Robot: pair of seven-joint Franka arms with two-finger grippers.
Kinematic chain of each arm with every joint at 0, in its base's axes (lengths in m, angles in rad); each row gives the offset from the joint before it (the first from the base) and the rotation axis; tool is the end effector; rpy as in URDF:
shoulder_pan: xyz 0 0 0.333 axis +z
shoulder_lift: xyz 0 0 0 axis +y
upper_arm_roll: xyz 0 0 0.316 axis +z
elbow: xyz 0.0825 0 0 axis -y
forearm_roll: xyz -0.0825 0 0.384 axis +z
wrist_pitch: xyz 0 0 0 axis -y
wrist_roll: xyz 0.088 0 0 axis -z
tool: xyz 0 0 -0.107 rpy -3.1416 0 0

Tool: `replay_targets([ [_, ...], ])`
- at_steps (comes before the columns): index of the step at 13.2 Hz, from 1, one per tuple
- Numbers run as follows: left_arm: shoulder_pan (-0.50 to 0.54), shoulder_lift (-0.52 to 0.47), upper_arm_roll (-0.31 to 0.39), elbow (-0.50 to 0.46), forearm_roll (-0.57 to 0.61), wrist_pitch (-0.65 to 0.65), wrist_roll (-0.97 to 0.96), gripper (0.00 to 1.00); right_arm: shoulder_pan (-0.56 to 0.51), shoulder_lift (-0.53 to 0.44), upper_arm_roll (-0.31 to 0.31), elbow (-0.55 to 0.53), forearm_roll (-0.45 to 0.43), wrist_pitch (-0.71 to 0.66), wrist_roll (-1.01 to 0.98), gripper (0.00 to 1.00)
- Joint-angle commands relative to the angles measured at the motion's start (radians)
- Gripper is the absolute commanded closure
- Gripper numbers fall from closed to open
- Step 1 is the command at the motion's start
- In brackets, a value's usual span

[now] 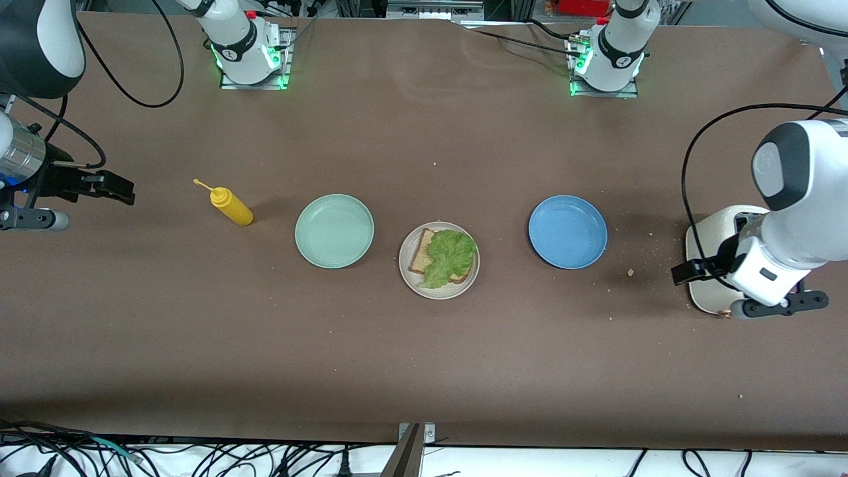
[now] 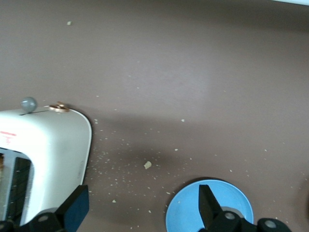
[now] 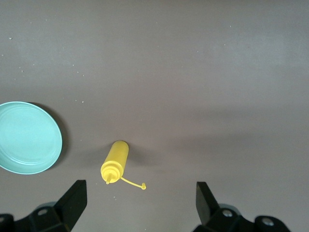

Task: Make sandwich in beige plate with both arms
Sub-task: 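Lower the left gripper onto the bread slice in the toaster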

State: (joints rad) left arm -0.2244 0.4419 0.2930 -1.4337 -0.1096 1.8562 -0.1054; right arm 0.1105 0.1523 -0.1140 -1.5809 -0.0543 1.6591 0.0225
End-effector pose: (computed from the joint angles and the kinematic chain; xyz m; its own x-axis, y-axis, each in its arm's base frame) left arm 0.6853 0.0058 0.4480 0.9841 0.1774 0.0014 0.1774 -0.9840 -0.0187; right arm 0.6014 -0.0031 0.5397 0.9972 -0.0211 -0.0717 -0.0159 -0.9972 0.0724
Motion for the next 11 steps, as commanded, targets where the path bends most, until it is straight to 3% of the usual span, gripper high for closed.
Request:
replay_targets([
  [1, 0.062, -0.006, -0.003, 0.001, 0.048, -0.011, 0.112, 0.00, -0.014, 0.013, 0.004, 0.030, 0.016, -0.021, 0.005, 0.00],
  [3, 0.132, -0.006, -0.003, -0.007, 0.048, -0.011, 0.249, 0.00, -0.015, 0.013, 0.002, 0.030, 0.018, -0.021, 0.002, 0.00],
  [11, 0.275, -0.009, -0.005, -0.082, 0.068, -0.031, 0.363, 0.00, -0.032, 0.015, 0.002, 0.030, 0.018, -0.021, -0.006, 0.00],
])
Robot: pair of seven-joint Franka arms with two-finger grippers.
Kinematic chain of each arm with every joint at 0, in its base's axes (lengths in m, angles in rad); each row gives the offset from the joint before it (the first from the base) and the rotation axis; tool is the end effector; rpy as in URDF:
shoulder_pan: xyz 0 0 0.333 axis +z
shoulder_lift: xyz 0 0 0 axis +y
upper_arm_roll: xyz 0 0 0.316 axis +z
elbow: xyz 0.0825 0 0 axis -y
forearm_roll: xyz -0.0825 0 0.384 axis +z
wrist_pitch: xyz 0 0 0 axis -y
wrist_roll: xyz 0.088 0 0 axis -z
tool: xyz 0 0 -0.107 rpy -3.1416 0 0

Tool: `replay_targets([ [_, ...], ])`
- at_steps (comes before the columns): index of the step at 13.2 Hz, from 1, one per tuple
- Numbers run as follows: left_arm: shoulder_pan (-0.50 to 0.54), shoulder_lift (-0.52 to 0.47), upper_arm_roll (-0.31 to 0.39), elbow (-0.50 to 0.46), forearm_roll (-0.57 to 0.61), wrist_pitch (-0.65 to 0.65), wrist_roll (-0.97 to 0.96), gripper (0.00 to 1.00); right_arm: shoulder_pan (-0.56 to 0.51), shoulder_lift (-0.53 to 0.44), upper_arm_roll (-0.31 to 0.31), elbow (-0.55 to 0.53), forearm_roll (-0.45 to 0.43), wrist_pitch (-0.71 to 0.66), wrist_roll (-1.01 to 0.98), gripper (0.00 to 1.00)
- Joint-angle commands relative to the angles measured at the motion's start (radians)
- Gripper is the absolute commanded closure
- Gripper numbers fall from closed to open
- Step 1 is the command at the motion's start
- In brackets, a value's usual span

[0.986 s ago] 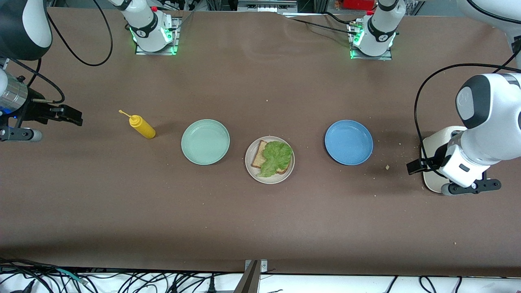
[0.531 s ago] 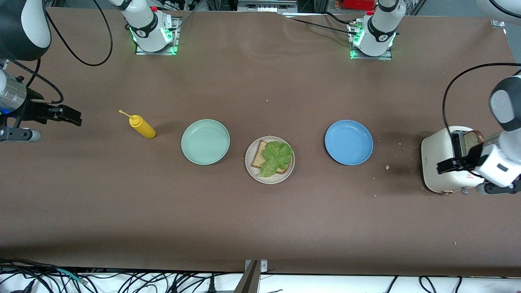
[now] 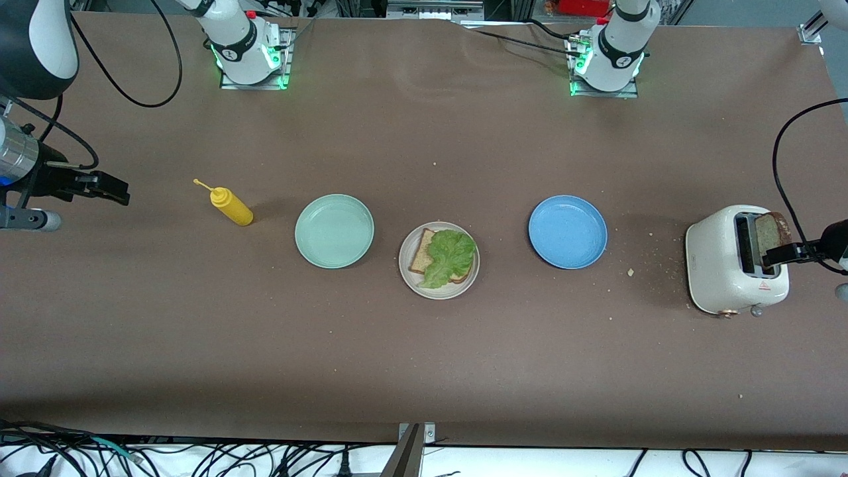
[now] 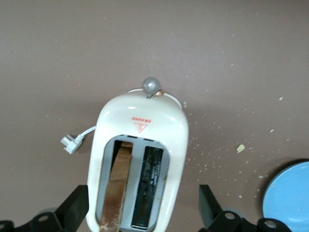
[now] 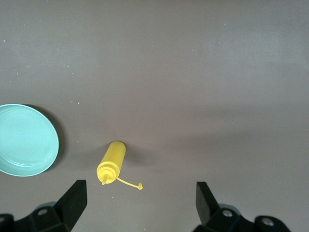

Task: Make sandwich in beige plate with both arms
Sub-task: 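Grasp the toasted bread slice and lift it out with the left gripper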

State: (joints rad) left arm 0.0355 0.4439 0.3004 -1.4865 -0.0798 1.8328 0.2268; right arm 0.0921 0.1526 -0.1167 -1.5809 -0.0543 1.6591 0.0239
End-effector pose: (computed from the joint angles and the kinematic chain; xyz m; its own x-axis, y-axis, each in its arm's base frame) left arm 0.6480 0.1878 0.4205 0.9900 0.1111 -0.0873 0.1086 -0.9935 -0.0334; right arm 0.6013 -0.0157 0.5396 0.9965 -0.0435 -0.0718 -0.0383 -0.9966 0.0730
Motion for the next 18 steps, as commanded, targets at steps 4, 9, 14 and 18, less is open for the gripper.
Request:
replay_targets([
  [4, 0.061, -0.016, -0.012, -0.078, 0.038, -0.006, 0.032, 0.00, -0.012, 0.015, 0.006, 0.030, 0.022, -0.019, -0.004, 0.00],
  [9, 0.073, -0.025, -0.012, -0.116, 0.038, -0.007, 0.026, 0.12, -0.015, 0.015, 0.006, 0.030, 0.024, -0.016, 0.002, 0.00],
  [14, 0.087, -0.025, -0.012, -0.150, 0.038, -0.038, 0.046, 1.00, -0.015, 0.015, 0.005, 0.030, 0.027, -0.016, 0.005, 0.00],
  [18, 0.095, -0.025, -0.010, -0.103, 0.038, -0.055, 0.092, 1.00, -0.014, 0.013, 0.005, 0.030, 0.025, -0.019, 0.014, 0.00],
])
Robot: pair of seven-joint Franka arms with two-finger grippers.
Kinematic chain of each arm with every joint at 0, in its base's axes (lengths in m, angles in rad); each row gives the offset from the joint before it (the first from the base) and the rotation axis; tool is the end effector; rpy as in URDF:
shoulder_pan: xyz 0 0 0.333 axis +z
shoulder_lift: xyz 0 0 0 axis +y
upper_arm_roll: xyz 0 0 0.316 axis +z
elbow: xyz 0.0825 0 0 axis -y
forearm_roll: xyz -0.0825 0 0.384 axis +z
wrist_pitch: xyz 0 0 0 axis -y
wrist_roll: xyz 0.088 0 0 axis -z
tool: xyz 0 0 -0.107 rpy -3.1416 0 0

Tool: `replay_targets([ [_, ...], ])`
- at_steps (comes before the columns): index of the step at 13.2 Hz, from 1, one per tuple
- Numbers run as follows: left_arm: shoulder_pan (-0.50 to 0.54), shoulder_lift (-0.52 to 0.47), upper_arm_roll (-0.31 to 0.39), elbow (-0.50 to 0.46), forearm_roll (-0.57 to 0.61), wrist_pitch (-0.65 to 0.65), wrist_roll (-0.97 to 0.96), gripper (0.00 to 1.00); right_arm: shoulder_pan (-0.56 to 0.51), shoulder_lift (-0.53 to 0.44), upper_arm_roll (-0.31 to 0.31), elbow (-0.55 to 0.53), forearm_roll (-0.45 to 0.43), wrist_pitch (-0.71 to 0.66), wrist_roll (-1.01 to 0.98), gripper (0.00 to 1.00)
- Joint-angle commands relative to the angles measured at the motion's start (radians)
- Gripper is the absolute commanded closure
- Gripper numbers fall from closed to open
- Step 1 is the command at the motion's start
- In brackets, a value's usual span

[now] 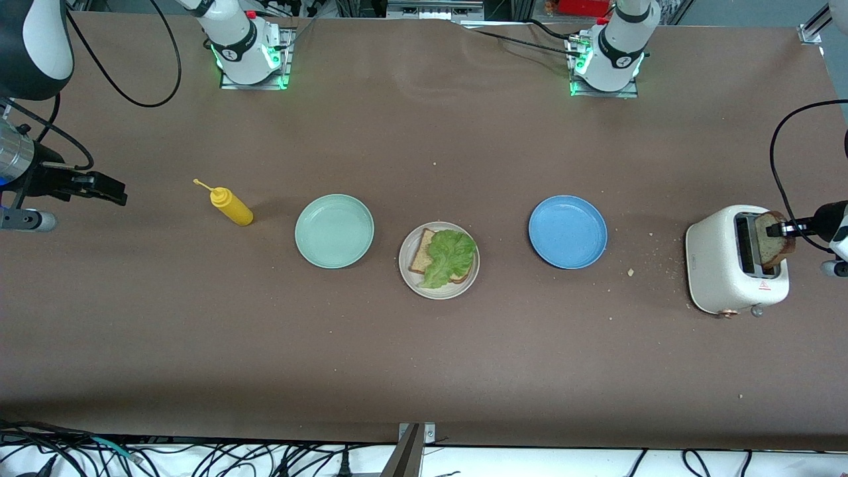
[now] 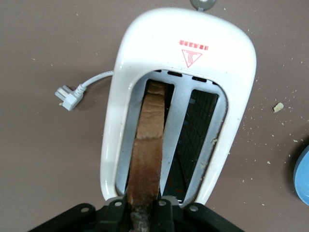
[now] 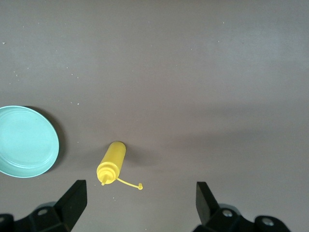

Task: Make sandwich in beige plate with both arms
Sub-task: 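Grasp the toasted bread slice and lift it out with the left gripper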

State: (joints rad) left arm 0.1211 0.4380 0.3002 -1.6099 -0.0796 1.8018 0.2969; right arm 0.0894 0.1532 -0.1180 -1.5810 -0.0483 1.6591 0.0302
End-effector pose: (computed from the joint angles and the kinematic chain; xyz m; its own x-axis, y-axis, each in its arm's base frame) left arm 0.6012 0.2384 0.3662 0.9641 0.1333 -0.2295 0.1401 -0.9900 0.0134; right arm 0.6013 -0.0174 0.5391 0.9959 -0.0543 -0.0721 -0.0495 -0.9965 0.0678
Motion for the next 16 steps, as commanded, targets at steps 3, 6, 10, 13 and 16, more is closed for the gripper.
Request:
replay_targets([
  [3, 0.008, -0.019, -0.015, 0.094, 0.026, -0.080, 0.028, 1.00, -0.013, 0.012, 0.006, 0.029, 0.036, -0.010, -0.007, 0.00],
  [6, -0.001, -0.019, -0.019, 0.218, 0.023, -0.191, 0.025, 1.00, -0.010, 0.014, 0.008, 0.030, 0.059, -0.012, -0.012, 0.00],
  [10, -0.006, -0.019, -0.026, 0.297, -0.098, -0.283, 0.027, 1.00, -0.011, 0.016, 0.008, 0.030, 0.059, -0.013, -0.012, 0.00],
  [13, -0.009, -0.019, -0.024, 0.321, -0.282, -0.354, 0.016, 1.00, -0.011, 0.016, 0.008, 0.032, 0.067, -0.009, -0.012, 0.00],
  [16, -0.053, 0.005, -0.024, 0.315, -0.426, -0.415, -0.025, 1.00, -0.010, 0.016, 0.008, 0.032, 0.059, -0.009, -0.004, 0.00],
])
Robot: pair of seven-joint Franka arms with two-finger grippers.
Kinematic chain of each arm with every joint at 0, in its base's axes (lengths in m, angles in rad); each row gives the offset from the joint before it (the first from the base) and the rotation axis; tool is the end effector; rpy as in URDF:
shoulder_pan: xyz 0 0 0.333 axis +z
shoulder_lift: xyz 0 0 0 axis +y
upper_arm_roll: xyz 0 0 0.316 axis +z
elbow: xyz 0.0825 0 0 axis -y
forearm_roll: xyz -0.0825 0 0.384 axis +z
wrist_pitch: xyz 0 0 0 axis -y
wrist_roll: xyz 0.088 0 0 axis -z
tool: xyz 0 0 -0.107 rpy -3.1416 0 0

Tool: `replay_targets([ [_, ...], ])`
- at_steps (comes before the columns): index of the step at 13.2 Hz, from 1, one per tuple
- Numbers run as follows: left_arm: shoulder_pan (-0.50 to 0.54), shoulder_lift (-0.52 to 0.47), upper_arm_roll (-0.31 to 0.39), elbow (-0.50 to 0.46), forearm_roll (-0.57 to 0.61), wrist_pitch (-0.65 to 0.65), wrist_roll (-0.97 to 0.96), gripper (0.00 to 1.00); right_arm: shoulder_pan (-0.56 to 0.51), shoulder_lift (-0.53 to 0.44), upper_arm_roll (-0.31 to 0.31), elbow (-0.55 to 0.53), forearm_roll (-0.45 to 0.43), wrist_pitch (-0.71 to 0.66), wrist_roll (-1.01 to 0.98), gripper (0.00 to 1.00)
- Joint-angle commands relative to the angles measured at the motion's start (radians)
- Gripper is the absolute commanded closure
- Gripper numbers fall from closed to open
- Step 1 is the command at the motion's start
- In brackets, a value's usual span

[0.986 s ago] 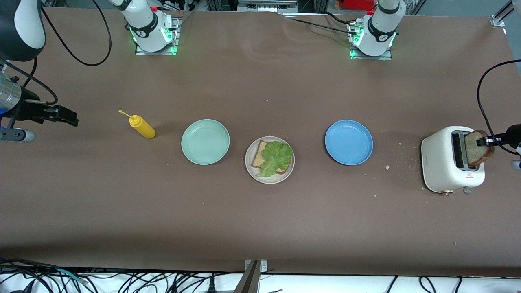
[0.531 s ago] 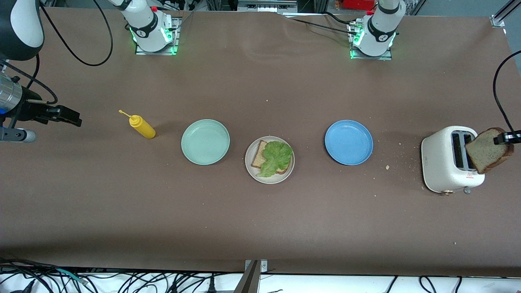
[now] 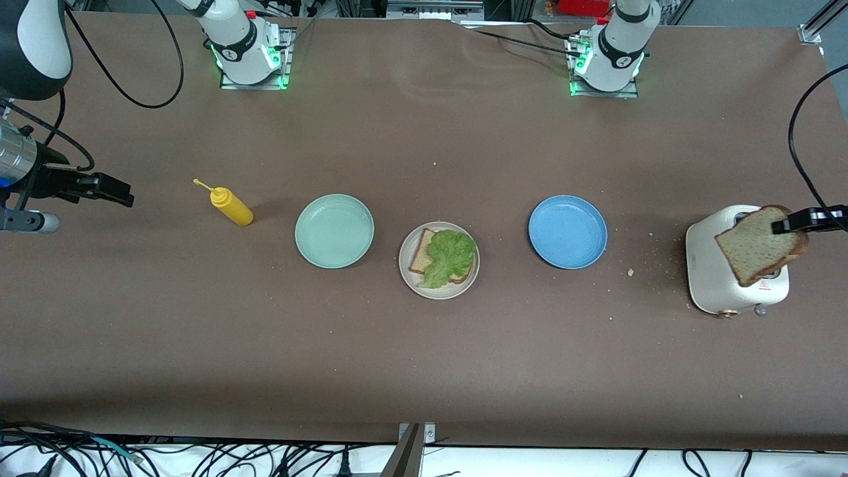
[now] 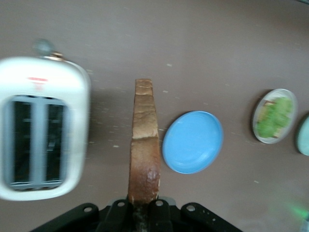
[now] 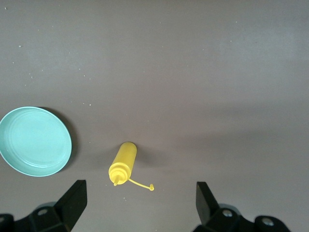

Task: Make sandwich in beige plate with both arms
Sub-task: 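Grasp the toasted bread slice and lift it out with the left gripper, then carry the bread slice over the lettuce on the beige plate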

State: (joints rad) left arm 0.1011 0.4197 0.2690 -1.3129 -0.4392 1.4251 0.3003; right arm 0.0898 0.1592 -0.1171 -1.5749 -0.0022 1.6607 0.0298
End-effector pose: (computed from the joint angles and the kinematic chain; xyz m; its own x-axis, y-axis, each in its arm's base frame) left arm 0.6320 0.1566 0.4923 0.9844 0.0274 -0.1740 0.0943 -0.9164 0.3889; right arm 0.6034 -0.0120 0.5383 0.9958 -0.0567 -0.0716 -0.0552 -0.9982 0.0228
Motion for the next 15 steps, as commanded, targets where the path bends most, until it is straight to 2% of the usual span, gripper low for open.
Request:
replay_targets([
  [1, -0.062, 0.027, 0.006, 0.014, -0.096, -0.052, -0.070, 1.00, -0.009, 0.010, 0.007, 0.026, 0.014, -0.010, -0.002, 0.00],
  [8, -0.250, 0.189, 0.007, 0.014, -0.458, -0.046, -0.119, 1.00, -0.004, 0.010, 0.007, 0.026, 0.011, -0.006, 0.001, 0.00],
  [10, -0.317, 0.218, 0.007, 0.018, -0.530, -0.032, -0.119, 1.00, -0.004, 0.010, 0.007, 0.026, 0.011, -0.007, 0.001, 0.00],
  [15, -0.521, 0.272, 0.007, 0.004, -0.648, 0.179, -0.118, 1.00, -0.004, 0.010, 0.008, 0.026, 0.010, -0.006, 0.001, 0.00],
])
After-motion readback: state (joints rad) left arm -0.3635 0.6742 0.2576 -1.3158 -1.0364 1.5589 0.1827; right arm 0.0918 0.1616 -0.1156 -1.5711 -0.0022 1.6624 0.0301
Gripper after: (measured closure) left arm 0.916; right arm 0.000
